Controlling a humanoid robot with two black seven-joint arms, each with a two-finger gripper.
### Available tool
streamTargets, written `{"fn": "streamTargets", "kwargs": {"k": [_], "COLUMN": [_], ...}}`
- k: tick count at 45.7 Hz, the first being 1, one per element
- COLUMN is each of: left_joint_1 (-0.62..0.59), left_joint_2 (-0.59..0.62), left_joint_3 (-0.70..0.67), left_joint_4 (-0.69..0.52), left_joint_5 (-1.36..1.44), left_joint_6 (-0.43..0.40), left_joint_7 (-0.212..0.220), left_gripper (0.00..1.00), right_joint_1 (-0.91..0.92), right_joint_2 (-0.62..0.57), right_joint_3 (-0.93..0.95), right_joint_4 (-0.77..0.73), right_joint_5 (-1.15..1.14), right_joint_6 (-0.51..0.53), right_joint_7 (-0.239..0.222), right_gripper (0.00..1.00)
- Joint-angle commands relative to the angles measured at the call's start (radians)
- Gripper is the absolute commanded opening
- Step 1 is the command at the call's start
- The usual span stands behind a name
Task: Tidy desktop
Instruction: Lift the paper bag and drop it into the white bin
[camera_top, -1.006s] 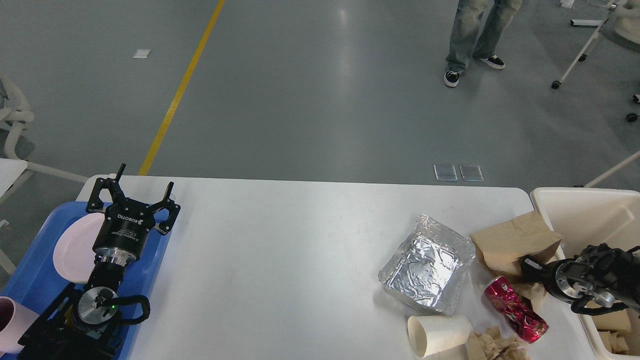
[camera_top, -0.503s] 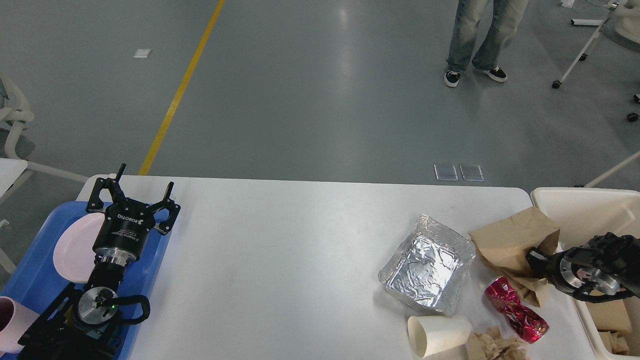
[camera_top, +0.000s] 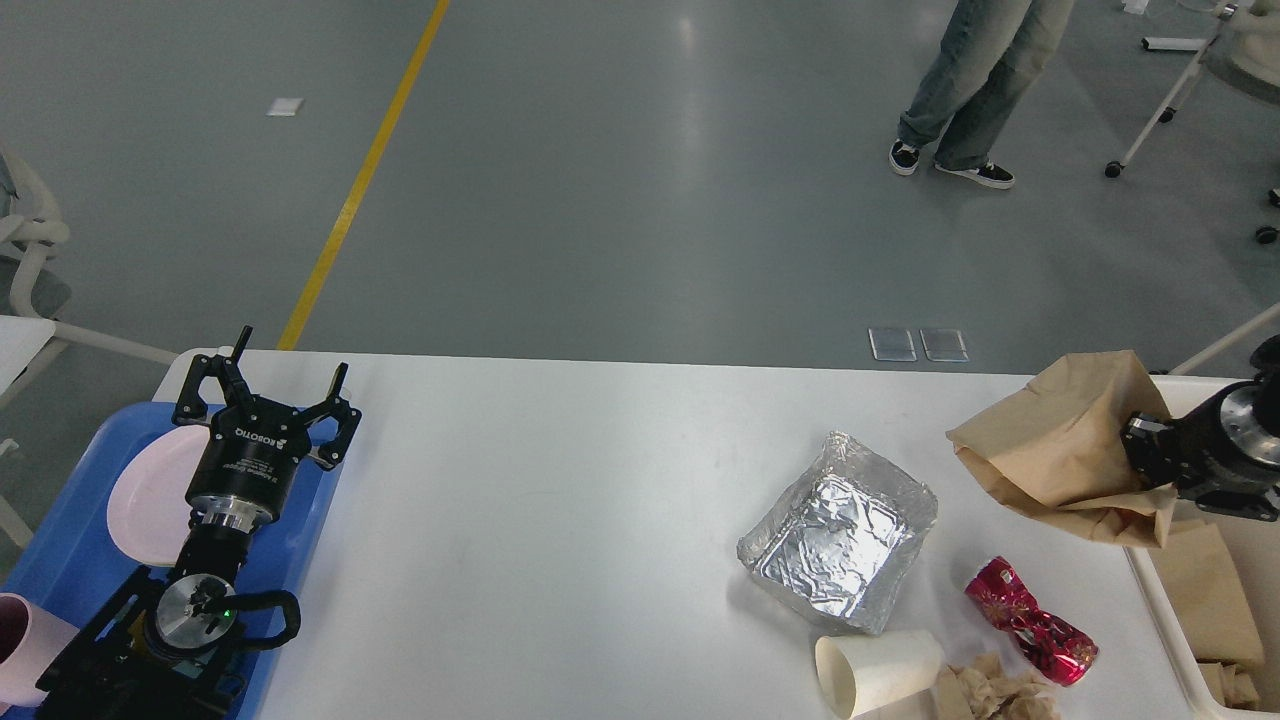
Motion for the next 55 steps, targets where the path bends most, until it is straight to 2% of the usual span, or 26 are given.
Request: {"fn": "streamTargets", "kwargs": {"k": [1,9,16,23,29,34,39,47,55], "left_joint_1": [0.0,0.0,0.0,0.0,0.0,0.0,0.0,0.0,0.0], "left_joint_2": [0.0,0.0,0.0,0.0,0.0,0.0,0.0,0.0,0.0], "left_joint_3": [0.0,0.0,0.0,0.0,0.0,0.0,0.0,0.0,0.0], "left_joint_4": [0.0,0.0,0.0,0.001,0.0,0.0,0.0,0.0,0.001], "left_joint_5": [0.0,0.0,0.0,0.0,0.0,0.0,0.0,0.0,0.0], "left_joint_6": [0.0,0.0,-0.001,0.0,0.0,0.0,0.0,0.0,0.0], "left_joint_7": [0.0,0.0,0.0,0.0,0.0,0.0,0.0,0.0,0.0], "left_gripper": [0.96,0.96,0.96,0.96,0.96,0.96,0.96,0.96,0.96], "right_joint_1": [0.23,0.457,0.549,0.571,0.559,0.468,0.294,-0.122,-0.438], "right_joint_2": [0.011,0.013,0.005,-0.021,-0.076,-0.157,-0.186,-0.225,-0.191], "right_joint_3": [-0.147,-0.239,-0.285,-0.309,-0.326,-0.319,-0.276,0.014,0.256], "right_joint_4": [0.166,0.351,0.47,0.485,0.462,0.36,0.15,-0.137,-0.401], "right_joint_5": [-0.002,-0.02,-0.02,-0.018,-0.022,-0.037,-0.029,-0.022,-0.022], "right_joint_6": [0.083,0.17,0.169,0.149,0.077,0.043,0.031,-0.097,-0.227], "right_joint_7": [0.005,0.003,0.002,0.002,-0.001,-0.001,0.005,0.008,0.008], "right_gripper": [0.0,0.0,0.0,0.0,0.0,0.0,0.0,0.0,0.0]}}
